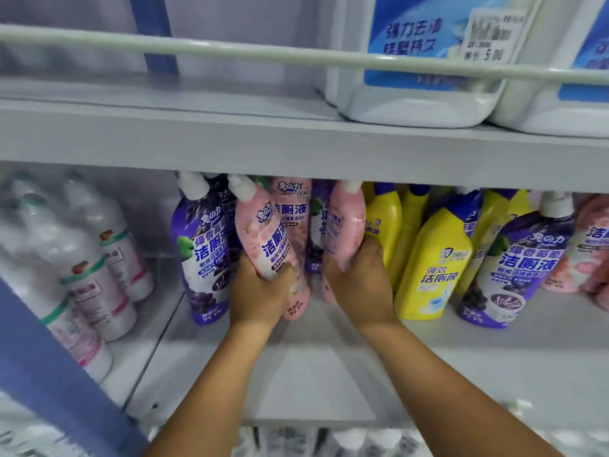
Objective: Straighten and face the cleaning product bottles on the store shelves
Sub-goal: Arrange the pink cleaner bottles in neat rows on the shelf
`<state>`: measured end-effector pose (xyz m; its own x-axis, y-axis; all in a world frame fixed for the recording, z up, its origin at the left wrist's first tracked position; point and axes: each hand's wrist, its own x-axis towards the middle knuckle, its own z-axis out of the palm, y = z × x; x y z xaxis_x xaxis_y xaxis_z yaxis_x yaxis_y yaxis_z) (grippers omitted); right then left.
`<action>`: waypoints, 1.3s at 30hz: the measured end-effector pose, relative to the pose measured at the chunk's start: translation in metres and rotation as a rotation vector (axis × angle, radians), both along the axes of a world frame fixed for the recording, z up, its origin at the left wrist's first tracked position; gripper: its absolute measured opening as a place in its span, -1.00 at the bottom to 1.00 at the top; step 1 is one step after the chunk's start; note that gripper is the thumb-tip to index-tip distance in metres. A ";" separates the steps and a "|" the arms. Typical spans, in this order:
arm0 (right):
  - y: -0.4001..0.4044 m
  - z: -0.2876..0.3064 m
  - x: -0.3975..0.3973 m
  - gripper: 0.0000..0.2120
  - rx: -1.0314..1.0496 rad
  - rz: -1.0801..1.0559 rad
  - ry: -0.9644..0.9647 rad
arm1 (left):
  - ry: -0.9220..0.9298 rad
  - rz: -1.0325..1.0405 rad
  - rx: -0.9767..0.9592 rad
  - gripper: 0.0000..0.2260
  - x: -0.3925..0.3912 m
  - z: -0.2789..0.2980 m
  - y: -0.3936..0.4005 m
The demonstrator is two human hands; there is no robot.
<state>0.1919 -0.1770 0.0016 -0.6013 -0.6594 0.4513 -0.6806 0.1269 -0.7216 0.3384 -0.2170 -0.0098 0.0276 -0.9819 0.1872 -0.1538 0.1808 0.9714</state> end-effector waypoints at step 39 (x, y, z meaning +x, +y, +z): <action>0.072 -0.004 -0.037 -0.58 0.076 0.478 -0.530 | 0.013 -0.278 0.029 -0.59 0.054 -0.015 0.055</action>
